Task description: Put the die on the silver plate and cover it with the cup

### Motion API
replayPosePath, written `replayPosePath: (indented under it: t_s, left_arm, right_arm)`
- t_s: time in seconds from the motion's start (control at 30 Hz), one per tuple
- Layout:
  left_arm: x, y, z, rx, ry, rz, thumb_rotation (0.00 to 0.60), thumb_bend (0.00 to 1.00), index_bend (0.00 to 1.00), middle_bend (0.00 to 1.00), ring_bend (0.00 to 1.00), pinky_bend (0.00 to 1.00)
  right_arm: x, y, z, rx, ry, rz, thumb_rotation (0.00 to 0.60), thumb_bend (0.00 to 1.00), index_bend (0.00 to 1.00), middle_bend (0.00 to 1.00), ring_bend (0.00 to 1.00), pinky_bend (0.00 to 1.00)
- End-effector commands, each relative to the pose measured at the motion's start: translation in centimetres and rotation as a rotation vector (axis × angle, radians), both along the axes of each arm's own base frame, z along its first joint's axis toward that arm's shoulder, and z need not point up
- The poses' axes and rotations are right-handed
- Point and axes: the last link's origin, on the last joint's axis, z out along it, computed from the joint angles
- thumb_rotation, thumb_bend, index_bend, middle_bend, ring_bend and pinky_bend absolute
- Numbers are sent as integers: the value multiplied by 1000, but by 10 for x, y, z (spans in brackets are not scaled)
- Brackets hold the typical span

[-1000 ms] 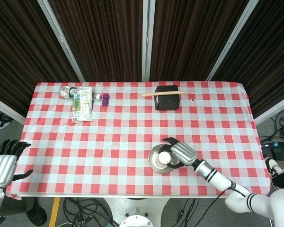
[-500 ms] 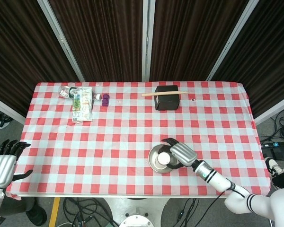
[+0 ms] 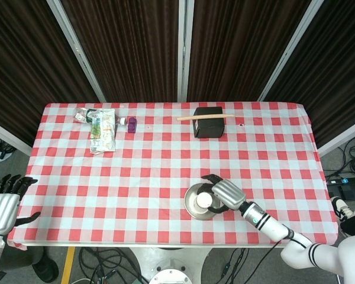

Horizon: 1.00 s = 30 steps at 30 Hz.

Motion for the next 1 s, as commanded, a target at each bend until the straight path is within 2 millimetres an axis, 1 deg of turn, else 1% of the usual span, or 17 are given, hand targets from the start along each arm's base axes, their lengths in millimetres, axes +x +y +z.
replayPosePath:
  t_s: [0.03,0.1,0.23,0.3,0.47,0.53,0.6,0.77,0.83,0.9,1.0]
  left_arm:
    - [0,0,0,0,-1,3,600,0,213,186,106,77]
    - [-1,-1,0,0,-1,4,600,0,212,186,106,77]
    - [0,1,0,-3,2,2,600,0,213,186,106,77]
    - [0,1,-1,-4,3,1,600,0,212,186,106,77]
    - [1,1,1,1,3,-2,600,0,213,186,106,77]
    - [0,1,1,2,3,0,600,0,212,186,106,77]
    - [0,1,1,2,4,1,600,0,212,186,106,77]
    - [1,1,0,-4,6,-4,600,0,212,186,106,77]
    - [2,2,0,-2,7,-5,600,0,212,186,106,77]
    - [1,2,1,0,8,-5,600,0,212,186,105,77]
    - [2,2,1,0,7,-6,600,0,212,186,106,77]
  right_arm:
    - [-4,-13,1,-100,31,-7,600,288,543,346,88,101]
    - [-1,-9,-1,-71,5,-19,600,288,543,345,88,101]
    - [4,6,-3,23,-21,10,600,289,543,345,88,101]
    - [6,8,-2,38,-19,18,600,289,543,345,88,101]
    - [0,-11,3,-68,20,-3,600,289,543,345,88,101]
    - [-2,-14,4,-88,17,-19,600,289,543,345,88,101]
    - [-1,-10,3,-68,4,-19,600,288,543,345,88,101]
    - [4,11,-1,43,-1,29,600,289,543,344,88,102]
    - [4,14,-1,55,-3,35,600,289,543,344,88,102]
    - [3,8,0,24,5,29,600,289,543,344,88,102]
    - [-2,-8,3,-63,21,-4,600,289,543,343,88,102]
